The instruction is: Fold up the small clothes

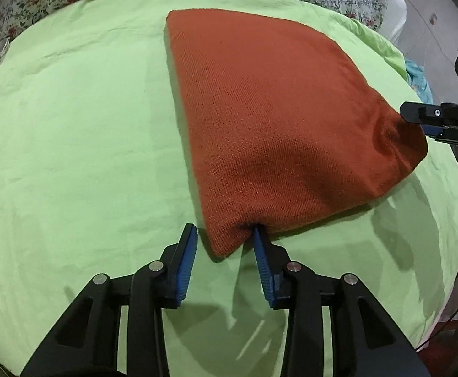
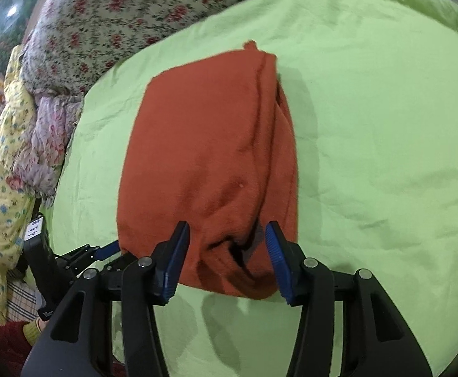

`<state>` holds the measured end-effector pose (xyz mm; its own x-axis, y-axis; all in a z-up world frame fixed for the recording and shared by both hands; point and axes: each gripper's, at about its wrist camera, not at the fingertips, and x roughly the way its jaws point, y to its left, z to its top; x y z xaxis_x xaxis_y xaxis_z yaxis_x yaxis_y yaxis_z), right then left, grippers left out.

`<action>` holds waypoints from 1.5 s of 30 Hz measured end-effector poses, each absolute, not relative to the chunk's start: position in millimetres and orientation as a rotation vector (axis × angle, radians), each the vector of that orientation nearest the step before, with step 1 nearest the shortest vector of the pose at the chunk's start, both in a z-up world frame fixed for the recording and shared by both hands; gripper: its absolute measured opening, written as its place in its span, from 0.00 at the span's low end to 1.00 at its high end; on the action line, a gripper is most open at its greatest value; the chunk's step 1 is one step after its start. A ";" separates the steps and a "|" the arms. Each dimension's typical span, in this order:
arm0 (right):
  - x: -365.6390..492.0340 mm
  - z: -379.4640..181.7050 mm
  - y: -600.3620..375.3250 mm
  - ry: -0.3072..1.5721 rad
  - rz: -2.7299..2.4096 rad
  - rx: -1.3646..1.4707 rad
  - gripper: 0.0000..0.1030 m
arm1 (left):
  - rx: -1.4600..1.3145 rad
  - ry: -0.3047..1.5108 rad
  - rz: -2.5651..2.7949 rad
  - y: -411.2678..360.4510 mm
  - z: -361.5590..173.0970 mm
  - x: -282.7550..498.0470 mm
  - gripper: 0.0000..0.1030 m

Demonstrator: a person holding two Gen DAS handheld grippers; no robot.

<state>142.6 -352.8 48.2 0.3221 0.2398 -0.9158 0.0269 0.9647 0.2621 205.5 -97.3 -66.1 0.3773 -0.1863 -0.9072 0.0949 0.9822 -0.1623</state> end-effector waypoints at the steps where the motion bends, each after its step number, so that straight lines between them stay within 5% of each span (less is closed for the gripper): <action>1: 143.5 48.5 -351.3 1.233 0.148 0.240 0.47 | -0.094 1.172 -0.181 -94.7 -65.5 203.3 0.36; 5: 152.6 33.9 -349.4 1.278 0.152 0.259 0.17 | -0.090 1.177 -0.187 -93.8 -68.9 196.0 0.35; 13: 143.8 98.8 -361.9 1.068 0.252 0.333 0.12 | -0.117 1.209 -0.206 -98.7 -69.3 201.7 0.26; 20: 135.1 11.7 -399.0 1.266 0.078 0.339 0.11 | -0.151 1.264 -0.258 -102.1 -67.1 209.6 0.27; 27: 131.6 14.1 -404.2 1.261 0.077 0.320 0.11 | -0.266 1.216 -0.297 -83.9 -34.2 217.4 0.58; 30: 141.0 19.0 -403.5 1.276 0.082 0.331 0.15 | -0.331 1.190 -0.288 -72.3 -26.2 227.4 0.69; 35: 160.6 38.4 -402.3 1.195 0.081 0.336 0.49 | -0.436 1.212 -0.272 -64.8 -33.8 266.9 0.74; 45: 219.3 -2.7 -414.4 1.231 0.126 0.468 0.56 | -0.498 1.237 -0.266 -68.5 -71.5 316.6 0.77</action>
